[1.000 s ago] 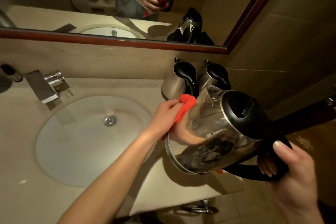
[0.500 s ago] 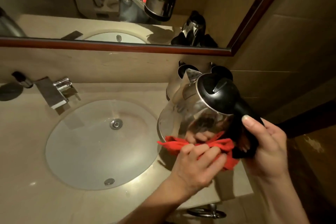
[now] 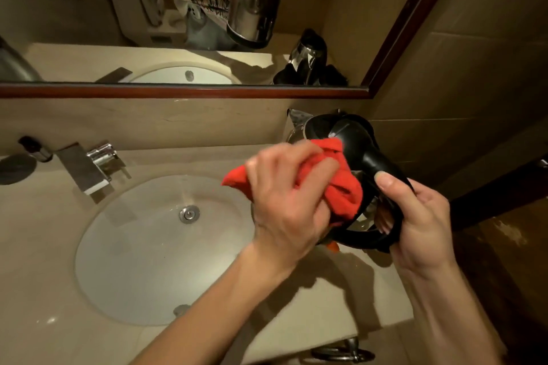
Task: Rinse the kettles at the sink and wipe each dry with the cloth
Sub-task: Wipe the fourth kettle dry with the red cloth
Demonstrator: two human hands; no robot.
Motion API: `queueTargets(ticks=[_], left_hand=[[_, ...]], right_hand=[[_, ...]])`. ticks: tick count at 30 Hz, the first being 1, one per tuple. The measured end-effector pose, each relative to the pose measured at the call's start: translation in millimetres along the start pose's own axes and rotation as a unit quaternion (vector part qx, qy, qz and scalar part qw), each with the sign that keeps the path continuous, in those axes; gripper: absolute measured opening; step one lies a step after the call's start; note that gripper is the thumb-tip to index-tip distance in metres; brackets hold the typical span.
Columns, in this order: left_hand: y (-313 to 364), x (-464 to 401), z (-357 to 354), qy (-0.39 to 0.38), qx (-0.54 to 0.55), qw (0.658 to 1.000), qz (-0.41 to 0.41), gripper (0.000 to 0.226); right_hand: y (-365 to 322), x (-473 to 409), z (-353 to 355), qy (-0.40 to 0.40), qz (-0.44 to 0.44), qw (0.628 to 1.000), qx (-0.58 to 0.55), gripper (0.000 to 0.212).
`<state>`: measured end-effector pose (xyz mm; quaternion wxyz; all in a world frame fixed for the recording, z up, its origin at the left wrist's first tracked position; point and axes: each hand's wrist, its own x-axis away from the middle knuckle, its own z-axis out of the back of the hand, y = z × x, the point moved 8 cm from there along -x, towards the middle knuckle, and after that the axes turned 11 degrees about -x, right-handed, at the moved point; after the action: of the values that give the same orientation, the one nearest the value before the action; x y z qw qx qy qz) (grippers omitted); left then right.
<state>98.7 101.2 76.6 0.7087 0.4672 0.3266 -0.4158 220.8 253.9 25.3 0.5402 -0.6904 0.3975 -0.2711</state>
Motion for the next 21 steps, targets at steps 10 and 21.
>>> queueTargets(ticks=[10, 21], left_hand=[[-18.0, 3.2, -6.4, -0.062, 0.007, 0.995, 0.076, 0.025], [5.6, -39.1, -81.0, -0.392, -0.129, 0.911, 0.019, 0.025]], right_hand=[[13.4, 9.5, 3.3, 0.022, 0.008, 0.998, 0.062, 0.086], [35.7, 38.5, 4.2, 0.018, -0.016, 0.998, 0.054, 0.029]])
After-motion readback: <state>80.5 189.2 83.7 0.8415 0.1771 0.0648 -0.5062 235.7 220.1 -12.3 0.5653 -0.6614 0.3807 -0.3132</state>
